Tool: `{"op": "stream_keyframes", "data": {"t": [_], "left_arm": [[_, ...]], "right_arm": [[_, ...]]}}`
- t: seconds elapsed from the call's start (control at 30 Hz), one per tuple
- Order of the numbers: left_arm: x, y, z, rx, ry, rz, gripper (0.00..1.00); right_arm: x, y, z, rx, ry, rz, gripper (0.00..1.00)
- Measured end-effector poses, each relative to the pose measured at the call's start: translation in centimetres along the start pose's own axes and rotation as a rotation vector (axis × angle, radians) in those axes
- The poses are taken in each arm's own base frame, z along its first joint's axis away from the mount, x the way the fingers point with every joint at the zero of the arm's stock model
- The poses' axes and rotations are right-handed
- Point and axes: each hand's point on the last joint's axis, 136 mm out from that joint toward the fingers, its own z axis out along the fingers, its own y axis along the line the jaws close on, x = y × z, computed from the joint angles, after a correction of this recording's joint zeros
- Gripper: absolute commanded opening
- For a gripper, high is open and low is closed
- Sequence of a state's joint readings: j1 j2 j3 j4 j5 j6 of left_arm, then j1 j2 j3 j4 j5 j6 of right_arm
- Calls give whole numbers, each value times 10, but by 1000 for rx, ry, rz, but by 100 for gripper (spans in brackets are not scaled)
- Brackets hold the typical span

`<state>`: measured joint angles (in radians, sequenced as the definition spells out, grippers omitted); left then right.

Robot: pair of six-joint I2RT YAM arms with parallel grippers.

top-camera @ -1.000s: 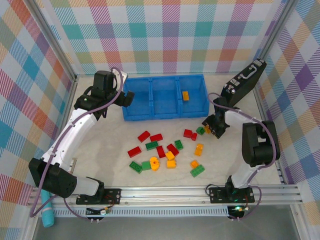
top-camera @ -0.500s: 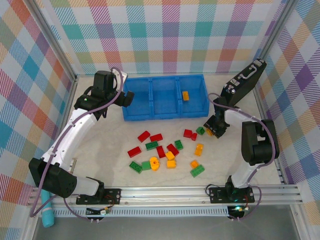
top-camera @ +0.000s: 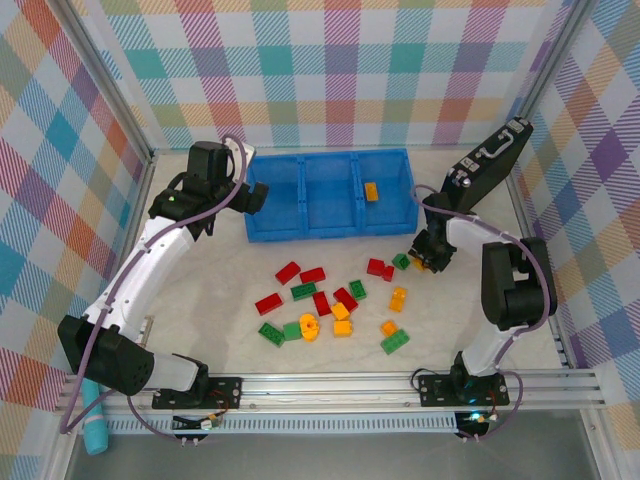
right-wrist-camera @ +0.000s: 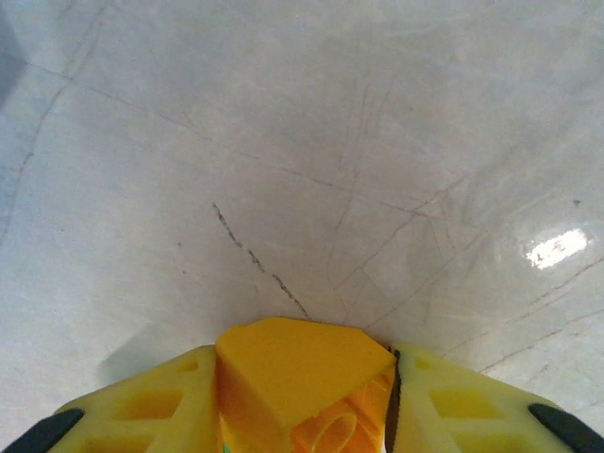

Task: Sort the legos into containers by color
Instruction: Pick up the lego from the middle-right of the table, then place the lego in the container.

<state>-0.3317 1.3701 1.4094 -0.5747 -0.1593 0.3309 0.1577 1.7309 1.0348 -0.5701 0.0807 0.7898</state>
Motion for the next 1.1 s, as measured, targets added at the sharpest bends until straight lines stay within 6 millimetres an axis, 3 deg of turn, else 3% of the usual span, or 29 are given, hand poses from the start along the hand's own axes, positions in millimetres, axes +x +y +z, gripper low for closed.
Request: {"op": "stream_keyframes", "data": {"t": [0.13,0.23,0.4,0.6,0.7,0.8,0.97,1.1], "left_arm": [[0,0,0,0,0,0,100],[0,0,0,0,0,0,100],[0,0,0,-1,-1,0,100],[0,0,-1,-1,-2,0,100],[0,1,-1,-4,-1,3,100],[0,2,-1,-12,1,3,100],[0,3,-1,-19,2,4,100],[1,3,-1,-18,2,7,100]], "right_arm": [[-6,2,-10,25,-27,-62,36],[-23,20,-34,12,-83,-122,36],[-54,67,-87,-72,-223,-233,37],[-79,117,-126,-147,-350,-374,37],[-87,139,-122,-145,-377,-441,38],[-90,158,-104,-120,-377,-507,38],[-87,172,-69,-68,-349,-591,38],[-86,179,-56,-45,-347,-633,40]]}}
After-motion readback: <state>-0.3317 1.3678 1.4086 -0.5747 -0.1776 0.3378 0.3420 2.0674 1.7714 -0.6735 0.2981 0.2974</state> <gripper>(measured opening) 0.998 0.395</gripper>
